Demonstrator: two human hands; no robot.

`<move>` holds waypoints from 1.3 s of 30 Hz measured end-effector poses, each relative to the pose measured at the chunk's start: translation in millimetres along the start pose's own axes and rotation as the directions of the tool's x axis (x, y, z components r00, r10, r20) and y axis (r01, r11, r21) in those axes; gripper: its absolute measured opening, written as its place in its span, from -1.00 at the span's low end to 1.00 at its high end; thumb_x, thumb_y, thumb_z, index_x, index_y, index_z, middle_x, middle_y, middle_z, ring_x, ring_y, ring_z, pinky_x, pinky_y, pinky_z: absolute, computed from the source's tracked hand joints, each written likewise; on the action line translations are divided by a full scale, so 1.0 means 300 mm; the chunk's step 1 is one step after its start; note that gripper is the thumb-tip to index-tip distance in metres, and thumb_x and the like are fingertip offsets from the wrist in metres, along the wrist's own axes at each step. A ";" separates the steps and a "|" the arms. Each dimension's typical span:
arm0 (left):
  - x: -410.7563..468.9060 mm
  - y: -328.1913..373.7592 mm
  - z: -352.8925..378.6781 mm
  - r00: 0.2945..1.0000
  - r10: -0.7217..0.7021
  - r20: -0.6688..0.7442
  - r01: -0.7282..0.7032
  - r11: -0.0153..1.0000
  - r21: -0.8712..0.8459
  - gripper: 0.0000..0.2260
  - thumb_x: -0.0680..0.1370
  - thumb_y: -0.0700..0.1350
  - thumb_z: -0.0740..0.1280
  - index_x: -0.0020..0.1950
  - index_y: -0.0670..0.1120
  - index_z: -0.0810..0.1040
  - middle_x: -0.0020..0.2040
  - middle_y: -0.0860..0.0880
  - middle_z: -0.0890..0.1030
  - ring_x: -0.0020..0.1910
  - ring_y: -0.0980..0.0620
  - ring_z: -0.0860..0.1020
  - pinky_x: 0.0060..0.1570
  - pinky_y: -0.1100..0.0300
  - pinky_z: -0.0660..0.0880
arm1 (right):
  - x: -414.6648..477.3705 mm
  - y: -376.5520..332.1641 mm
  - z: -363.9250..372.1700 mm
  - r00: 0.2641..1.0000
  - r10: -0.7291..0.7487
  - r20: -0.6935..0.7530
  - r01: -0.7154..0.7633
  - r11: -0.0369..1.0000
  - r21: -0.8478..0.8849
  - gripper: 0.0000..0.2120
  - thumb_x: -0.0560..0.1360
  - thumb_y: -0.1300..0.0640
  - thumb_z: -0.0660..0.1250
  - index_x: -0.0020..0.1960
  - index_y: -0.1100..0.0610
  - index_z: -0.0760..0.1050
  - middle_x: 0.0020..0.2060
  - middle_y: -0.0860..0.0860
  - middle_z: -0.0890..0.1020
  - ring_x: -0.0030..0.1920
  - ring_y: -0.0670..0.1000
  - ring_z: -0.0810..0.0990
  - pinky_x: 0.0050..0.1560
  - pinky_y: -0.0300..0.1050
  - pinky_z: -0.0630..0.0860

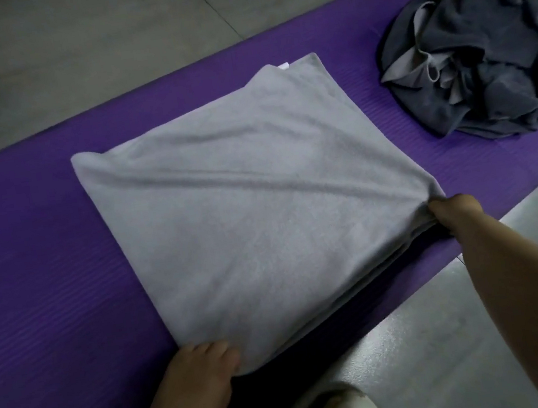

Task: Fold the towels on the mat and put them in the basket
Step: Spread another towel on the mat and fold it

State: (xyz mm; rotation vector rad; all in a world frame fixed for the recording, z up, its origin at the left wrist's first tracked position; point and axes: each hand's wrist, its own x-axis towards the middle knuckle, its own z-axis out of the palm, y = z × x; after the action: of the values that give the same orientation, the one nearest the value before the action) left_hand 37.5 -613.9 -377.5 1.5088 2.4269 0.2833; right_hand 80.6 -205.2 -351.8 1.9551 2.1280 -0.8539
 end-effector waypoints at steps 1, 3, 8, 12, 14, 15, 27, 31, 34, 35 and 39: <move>0.001 -0.007 -0.021 0.995 -0.085 0.043 0.086 0.996 -0.037 -0.85 0.21 -0.14 0.18 -0.31 0.09 0.31 -0.50 0.11 0.44 -0.60 0.17 0.43 -0.57 0.30 0.08 | -0.012 -0.011 0.001 1.000 0.004 -0.027 -0.004 1.000 0.022 -0.54 0.56 0.12 0.16 0.33 0.41 0.27 0.23 0.33 0.44 0.21 0.31 0.43 0.14 0.07 0.38; -0.005 -0.017 -0.049 0.969 -0.223 0.106 0.232 0.969 -0.087 -0.67 0.27 -0.13 0.38 -0.31 0.10 0.21 -0.46 0.12 0.41 -0.59 0.19 0.42 -0.62 0.35 -0.06 | -0.038 -0.030 -0.001 0.996 0.028 -0.084 -0.014 0.986 0.164 -0.57 0.57 0.16 0.12 0.34 0.40 0.21 0.22 0.31 0.41 0.20 0.31 0.43 0.17 0.13 0.41; 0.023 -0.159 -0.247 0.609 -0.745 0.272 0.768 0.467 -0.439 -0.77 0.61 -0.18 0.05 -0.24 -0.05 0.32 -0.34 0.00 0.47 -0.38 0.06 0.48 -0.33 0.24 0.38 | -0.117 -0.157 -0.062 0.991 -0.089 -0.101 0.130 0.828 0.546 -0.89 0.60 0.22 0.06 0.10 0.21 0.24 -0.10 0.15 0.40 -0.13 0.13 0.46 -0.74 -0.26 0.39; 0.039 -0.334 -0.480 0.493 -0.860 0.133 0.527 0.174 -0.832 -0.72 0.55 -0.41 0.11 -0.30 -0.13 0.35 -0.33 -0.15 0.47 -0.65 0.16 0.49 -0.61 0.31 0.44 | -0.275 -0.389 -0.137 0.963 -0.266 -0.051 0.226 0.685 0.692 -0.68 0.58 0.33 0.06 0.32 0.15 0.25 -0.08 0.13 0.41 -0.29 0.02 0.42 -0.57 -0.15 0.50; 0.007 -0.394 -0.632 0.413 -0.909 0.047 0.378 0.125 -0.917 -0.71 0.54 -0.43 0.12 -0.33 -0.15 0.34 -0.33 -0.16 0.43 -0.69 0.20 0.46 -0.66 0.40 0.41 | -0.379 -0.507 -0.181 0.937 -0.348 -0.016 0.250 0.638 0.728 -0.65 0.58 0.34 0.07 0.33 0.13 0.27 -0.04 0.09 0.39 -0.25 0.01 0.41 -0.34 -0.07 0.52; -0.021 -0.416 -0.713 0.382 -0.924 0.010 0.319 0.121 -0.940 -0.71 0.54 -0.43 0.12 -0.33 -0.15 0.34 -0.34 -0.17 0.42 -0.70 0.21 0.45 -0.66 0.43 0.40 | -0.435 -0.566 -0.205 0.913 -0.409 0.004 0.273 0.617 0.739 -0.73 0.57 0.33 0.09 0.20 0.10 0.37 -0.07 0.09 0.40 -0.24 0.02 0.41 -0.36 -0.15 0.52; -0.563 -0.589 -1.338 0.260 -0.913 -0.314 0.436 0.401 -0.805 -0.73 0.51 -0.42 0.19 -0.33 -0.18 0.51 -0.67 0.10 0.50 -0.69 0.25 0.43 -0.63 0.48 0.36 | -1.058 -1.074 -0.340 0.732 -0.679 0.053 0.361 0.452 0.816 -0.75 0.58 0.24 0.12 -0.26 0.09 0.30 -0.41 0.08 0.35 -0.76 -0.18 0.34 -0.66 -0.39 0.38; -0.665 -0.598 -1.368 0.215 -0.911 -0.352 0.509 0.412 -0.756 -0.75 0.43 -0.38 0.32 -0.34 -0.06 0.54 -0.65 0.03 0.50 -0.67 0.15 0.43 -0.62 0.44 0.36 | -1.144 -1.117 -0.304 0.695 -0.718 -0.012 0.503 0.475 0.722 -0.72 0.58 0.24 0.13 -0.30 0.10 0.29 -0.43 0.10 0.34 -0.78 -0.18 0.32 -0.71 -0.42 0.30; -0.697 -0.592 -1.359 0.235 -0.865 -0.444 0.680 0.472 -0.560 -0.80 0.39 -0.37 0.34 -0.32 -0.08 0.53 -0.47 -0.04 0.54 -0.41 -0.07 0.55 -0.35 0.25 0.46 | -1.168 -1.116 -0.287 0.684 -0.729 -0.011 0.536 0.492 0.686 -0.72 0.58 0.26 0.12 -0.31 0.11 0.29 -0.43 0.11 0.34 -0.78 -0.18 0.33 -0.72 -0.41 0.31; -0.710 -0.593 -1.356 0.213 -0.856 -0.472 0.696 0.471 -0.541 -0.79 0.40 -0.37 0.33 -0.33 -0.08 0.51 -0.48 -0.04 0.54 -0.40 -0.07 0.55 -0.31 0.24 0.46 | -1.171 -1.112 -0.283 0.684 -0.729 0.008 0.524 0.500 0.689 -0.72 0.59 0.26 0.11 -0.29 0.12 0.29 -0.43 0.11 0.35 -0.78 -0.17 0.34 -0.71 -0.40 0.33; -0.762 -0.602 -1.341 0.066 -0.920 -0.386 0.440 0.374 -0.816 -0.73 0.49 -0.40 0.19 -0.33 -0.12 0.41 -0.65 -0.05 0.49 -0.69 0.21 0.46 -0.66 0.44 0.39 | -1.191 -1.074 -0.262 0.624 -0.769 0.138 0.452 0.500 0.739 -0.88 0.58 0.31 0.13 0.04 0.13 0.36 -0.42 0.11 0.43 -0.74 -0.17 0.41 -0.66 -0.36 0.42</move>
State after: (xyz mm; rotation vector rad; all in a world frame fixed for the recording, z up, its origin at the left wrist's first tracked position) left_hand -150.4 -908.1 -24.2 -0.4798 2.9588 1.5597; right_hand -148.6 -481.1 -21.6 0.8047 2.4081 -2.1948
